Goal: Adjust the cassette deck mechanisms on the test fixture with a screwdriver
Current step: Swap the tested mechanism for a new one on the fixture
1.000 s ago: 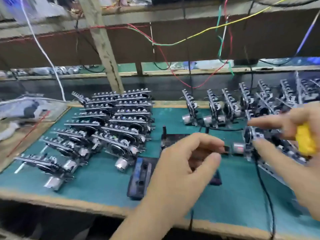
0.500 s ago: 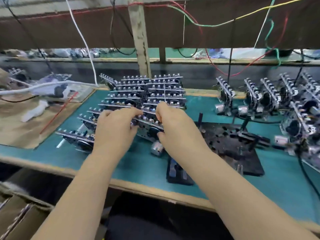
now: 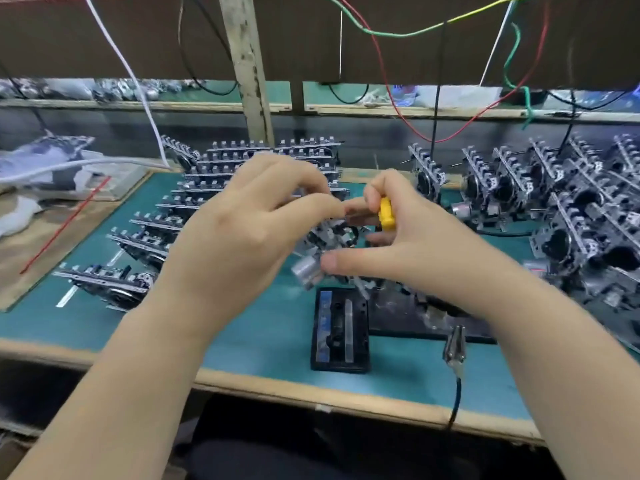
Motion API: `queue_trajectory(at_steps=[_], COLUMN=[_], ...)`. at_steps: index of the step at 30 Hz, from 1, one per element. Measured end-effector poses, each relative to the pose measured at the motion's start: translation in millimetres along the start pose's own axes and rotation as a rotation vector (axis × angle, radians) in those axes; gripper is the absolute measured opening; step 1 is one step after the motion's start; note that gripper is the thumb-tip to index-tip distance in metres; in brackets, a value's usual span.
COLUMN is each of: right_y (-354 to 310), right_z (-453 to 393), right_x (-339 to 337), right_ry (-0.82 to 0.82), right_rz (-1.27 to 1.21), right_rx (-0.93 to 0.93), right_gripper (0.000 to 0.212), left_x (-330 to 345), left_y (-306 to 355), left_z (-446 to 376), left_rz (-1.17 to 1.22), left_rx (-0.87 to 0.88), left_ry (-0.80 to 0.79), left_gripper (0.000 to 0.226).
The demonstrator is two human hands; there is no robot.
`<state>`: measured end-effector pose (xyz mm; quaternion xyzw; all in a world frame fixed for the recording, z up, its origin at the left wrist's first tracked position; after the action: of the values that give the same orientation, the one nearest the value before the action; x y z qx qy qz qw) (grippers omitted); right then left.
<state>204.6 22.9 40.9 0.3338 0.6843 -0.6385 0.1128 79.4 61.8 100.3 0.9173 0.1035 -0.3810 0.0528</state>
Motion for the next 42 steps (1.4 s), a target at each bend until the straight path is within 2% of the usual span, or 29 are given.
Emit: queue_trajectory(at_steps=[3, 5, 9, 11, 13, 15, 17, 19, 21, 23, 27, 30, 33, 35, 37, 39, 42], right_y=[6.4, 12.0, 15.9, 18.6, 27.4, 38.6, 50.9, 54.9, 56.7, 59.8, 59.6, 62.7, 81.7, 85.9, 79.7, 72.2, 64.3], right_z=[-0.2, 2.8, 9.1, 10.8, 11.7, 13.9, 15.7, 17.0, 16.4, 17.4, 30.1, 44.9, 54.5, 53.7, 45.5, 33.6, 18.6], right_x=[-6.9, -11.4, -19.7, -21.8, -27.4, -35.2, -40.5, -41.0, -40.3, -43.9, -60.8, -75.5, -96.3, -109.5, -110.1, -100.7, -86.8], right_ry=[-0.101, -0.125, -0.106, -0.098, -0.067, -0.033, 0.001, 0.038, 0.084, 0.115, 0.172, 0.221, 0.285, 0.299, 0.233, 0.133, 0.020], right_rz=[-0.034, -0.081, -0.200, -0.206, -0.210, -0.229, -0.275, -0.331, -0.355, -0.336, -0.311, -0.331, -0.166, 0.081, 0.332, 0.484, 0.597], right_rx=[0.021, 0.063, 0.095, 0.090, 0.094, 0.118, 0.161, 0.166, 0.165, 0.168, 0.136, 0.120, 0.186, 0.206, 0.164, 0.080, -0.020], right_gripper=[0.062, 0.075, 0.088, 0.085, 0.084, 0.085, 0.085, 0.081, 0.073, 0.077, 0.082, 0.064, 0.066, 0.059, 0.058, 0.060, 0.060], left_x=[-9.0, -8.0, -5.0, -2.7, 8.1, 31.6, 63.4, 88.7, 98.1, 97.8, 84.2, 71.9, 73.9, 79.2, 82.3, 81.6, 70.8], left_y=[15.6, 22.6, 38.5, 39.6, 27.8, 0.5, -23.7, -30.4, -29.7, -32.7, -58.2, -85.0, -110.2, -114.5, -110.9, -101.3, -70.8], left_z=[-13.0, -21.3, -31.9, -36.8, -40.5, -37.8, -23.9, -8.1, -3.1, -3.0, 7.5, 34.7, 62.6, 71.2, 73.2, 68.6, 49.1], left_rz=[0.057, 0.111, 0.191, 0.251, 0.390, 0.499, 0.428, 0.340, 0.394, 0.367, 0.234, 0.140, 0.109, 0.105, 0.127, 0.089, -0.030], left_rx=[0.047, 0.051, 0.040, 0.025, -0.043, -0.247, -0.458, -0.534, -0.577, -0.593, -0.626, -0.705, -0.850, -0.878, -0.890, -0.855, -0.685], left_ry=[0.082, 0.095, 0.156, 0.163, 0.078, -0.070, -0.254, -0.367, -0.352, -0.310, -0.256, -0.220, -0.227, -0.225, -0.202, -0.183, -0.113], left_gripper=[0.024, 0.024, 0.025, 0.033, 0.048, 0.072, 0.087, 0.077, 0.057, 0.048, 0.050, 0.057, 0.060, 0.055, 0.050, 0.051, 0.047])
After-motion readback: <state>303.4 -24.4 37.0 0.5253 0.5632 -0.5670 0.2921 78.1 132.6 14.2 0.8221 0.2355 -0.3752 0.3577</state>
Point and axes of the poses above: each hand's wrist, its own z-axis away from the middle knuckle, its own x-axis out of the palm, y = z × x, the point moved 10 cm from there along -z, towards the middle knuckle, and after that the axes turned 9 degrees about -x, right-handed, at the moved point
